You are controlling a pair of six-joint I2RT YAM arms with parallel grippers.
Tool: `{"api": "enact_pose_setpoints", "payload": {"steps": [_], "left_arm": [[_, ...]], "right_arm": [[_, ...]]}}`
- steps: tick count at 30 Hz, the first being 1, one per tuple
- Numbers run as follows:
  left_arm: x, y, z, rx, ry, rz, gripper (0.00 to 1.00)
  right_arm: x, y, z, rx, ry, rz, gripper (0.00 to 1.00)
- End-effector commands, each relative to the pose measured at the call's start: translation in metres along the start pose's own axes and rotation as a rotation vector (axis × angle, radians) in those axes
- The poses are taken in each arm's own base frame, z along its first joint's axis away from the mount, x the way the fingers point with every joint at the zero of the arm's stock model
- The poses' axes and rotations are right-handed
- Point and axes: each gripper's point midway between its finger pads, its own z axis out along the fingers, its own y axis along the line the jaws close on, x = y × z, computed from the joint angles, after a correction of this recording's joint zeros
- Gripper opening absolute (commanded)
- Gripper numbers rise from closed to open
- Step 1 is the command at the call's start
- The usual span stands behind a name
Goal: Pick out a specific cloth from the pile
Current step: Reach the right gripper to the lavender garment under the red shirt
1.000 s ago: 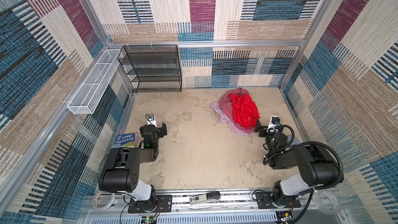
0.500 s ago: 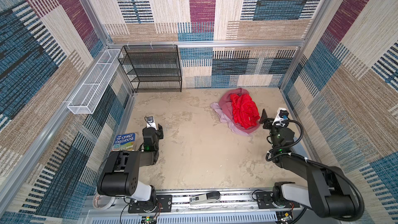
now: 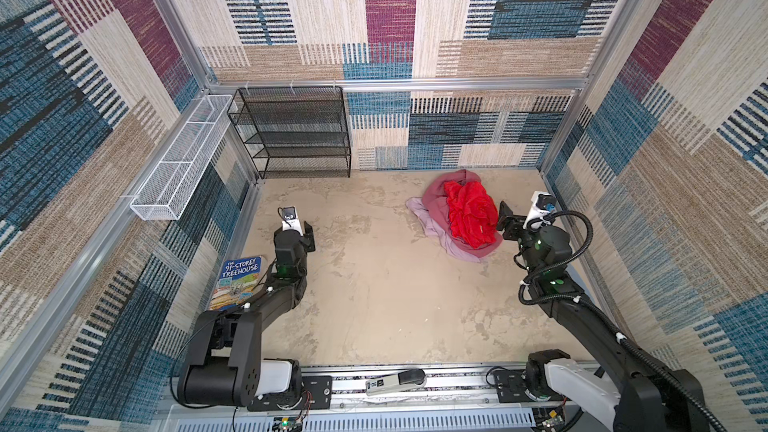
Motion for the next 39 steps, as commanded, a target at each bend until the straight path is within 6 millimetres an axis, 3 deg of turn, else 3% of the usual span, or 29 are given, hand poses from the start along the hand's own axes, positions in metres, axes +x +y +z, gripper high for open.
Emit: {"api": "enact_pose_setpoints", "payload": {"steps": [1, 5, 8, 15, 21, 30, 39], "left_arm": [[0.018, -0.002, -0.005, -0.016, 0.171, 0.011, 0.59], [-0.007, -0.030, -0.018, 0.047, 0.193, -0.001, 0.59], [-0.015, -0.051, -0.034, 0.110, 0.232, -0.026, 0.59], [0.004, -0.078, -0.069, 0.241, 0.378, -0.194, 0.59], [0.022, -0.076, -0.082, 0.233, 0.452, -0.218, 0.59], [0.043, -0.082, -0.081, 0.236, 0.539, -0.221, 0.59], [0.047, -0.084, -0.080, 0.239, 0.566, -0.189, 0.59]], "right_arm": [[0.016, 0.023, 0.002, -0.041, 0.099, -0.015, 0.86], [0.045, 0.065, 0.001, -0.123, 0.225, -0.056, 0.79], [0.072, 0.089, -0.004, -0.166, 0.333, -0.073, 0.72], [0.119, 0.136, -0.016, -0.267, 0.488, -0.068, 0.58], [0.145, 0.158, -0.005, -0.299, 0.578, -0.086, 0.52], [0.179, 0.186, 0.034, -0.307, 0.688, -0.134, 0.48], [0.208, 0.195, 0.069, -0.250, 0.760, -0.172, 0.50]]}}
